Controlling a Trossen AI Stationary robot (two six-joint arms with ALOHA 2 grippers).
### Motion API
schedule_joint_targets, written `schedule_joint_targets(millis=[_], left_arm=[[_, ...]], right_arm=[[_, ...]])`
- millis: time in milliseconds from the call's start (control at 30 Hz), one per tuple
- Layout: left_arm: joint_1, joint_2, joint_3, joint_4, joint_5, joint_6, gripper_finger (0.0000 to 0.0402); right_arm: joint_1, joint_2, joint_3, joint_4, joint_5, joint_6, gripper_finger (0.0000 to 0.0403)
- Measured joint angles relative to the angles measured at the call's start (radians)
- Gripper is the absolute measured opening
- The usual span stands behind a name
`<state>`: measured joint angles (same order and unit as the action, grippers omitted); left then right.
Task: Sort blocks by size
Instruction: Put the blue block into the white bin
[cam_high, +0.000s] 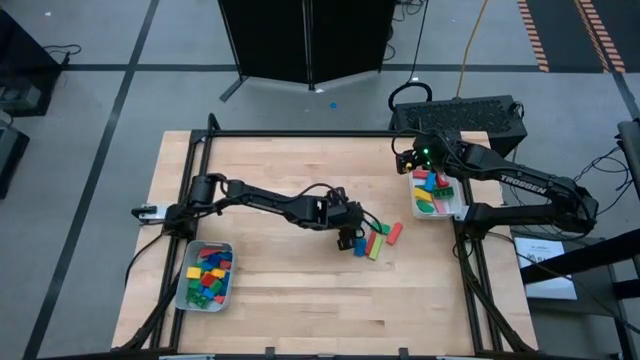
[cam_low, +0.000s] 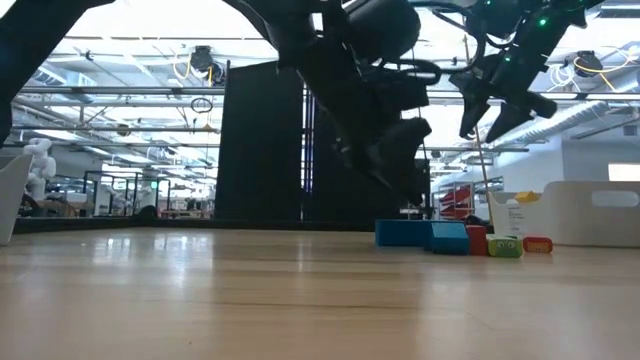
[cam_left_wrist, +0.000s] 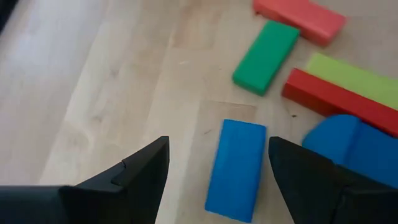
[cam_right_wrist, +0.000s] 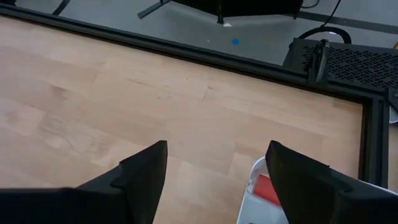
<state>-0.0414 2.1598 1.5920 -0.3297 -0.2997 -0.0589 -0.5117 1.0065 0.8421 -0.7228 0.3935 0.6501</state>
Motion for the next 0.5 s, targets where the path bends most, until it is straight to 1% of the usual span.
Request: schedule_joint_targets(millis=[167, 300, 500], left_arm=[[-0.002, 0.001, 0.000, -0.021, 0.069, 0.063, 0.0274], [-0.004, 0.007, 0.000, -0.032, 0.069, 0.123, 0.0274], [0.010, 0.020, 0.002, -0.044, 0.086, 0.120, 0.0274]], right_arm=[[0.000, 0.000, 0.000, 0.001, 0.000, -0.009, 0.0263], [0.000, 0.000, 0.000, 0.001, 0.000, -0.016, 0.0263], [0.000, 0.000, 0.000, 0.001, 0.001, -0.035, 0.0263]])
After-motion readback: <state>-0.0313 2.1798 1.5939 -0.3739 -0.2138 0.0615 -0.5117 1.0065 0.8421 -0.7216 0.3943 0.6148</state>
